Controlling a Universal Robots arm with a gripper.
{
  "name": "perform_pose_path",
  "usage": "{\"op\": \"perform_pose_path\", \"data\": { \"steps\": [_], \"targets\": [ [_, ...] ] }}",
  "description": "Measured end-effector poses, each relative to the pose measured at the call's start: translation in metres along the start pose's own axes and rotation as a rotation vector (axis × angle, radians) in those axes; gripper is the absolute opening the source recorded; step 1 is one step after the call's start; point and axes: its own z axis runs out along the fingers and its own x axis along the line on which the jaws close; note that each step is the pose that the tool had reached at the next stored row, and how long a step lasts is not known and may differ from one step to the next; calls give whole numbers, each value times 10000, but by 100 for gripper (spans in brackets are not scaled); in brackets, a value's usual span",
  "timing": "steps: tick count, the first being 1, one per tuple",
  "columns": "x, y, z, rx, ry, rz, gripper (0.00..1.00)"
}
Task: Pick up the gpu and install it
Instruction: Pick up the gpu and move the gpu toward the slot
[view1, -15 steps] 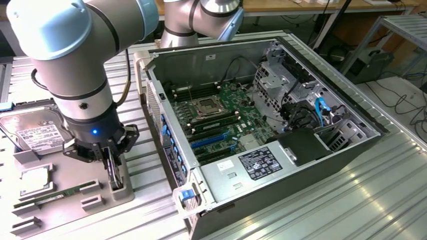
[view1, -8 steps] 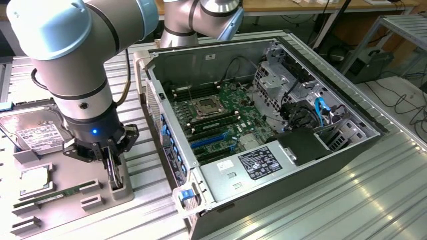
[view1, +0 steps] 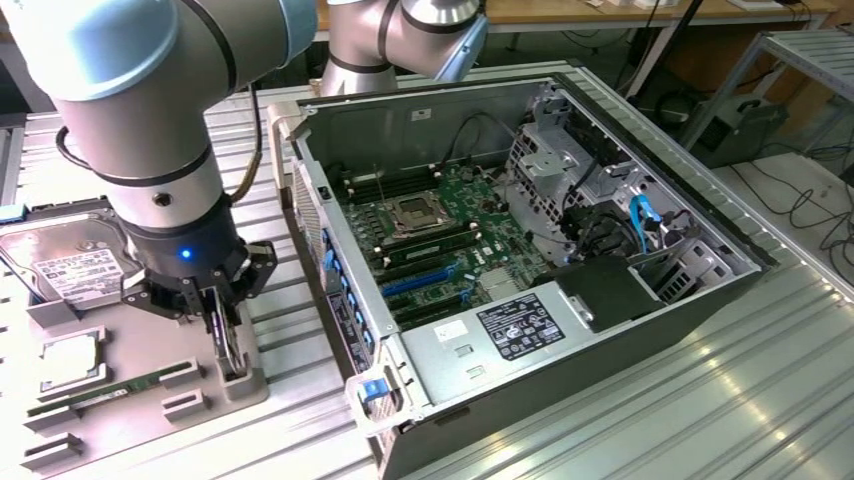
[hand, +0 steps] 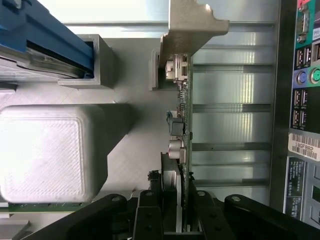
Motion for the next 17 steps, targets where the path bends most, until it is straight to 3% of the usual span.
{"op": "perform_pose_path", "data": {
  "steps": [8,9,13,17],
  "targets": [
    [-5,-8,-220,0,6,-1,28],
    [-7,-9,-219,-3,31,-3,28],
    [-11,-10,-255,2,238,-10,28],
    [-13,-13,-351,0,241,-9,28]
  ]
}}
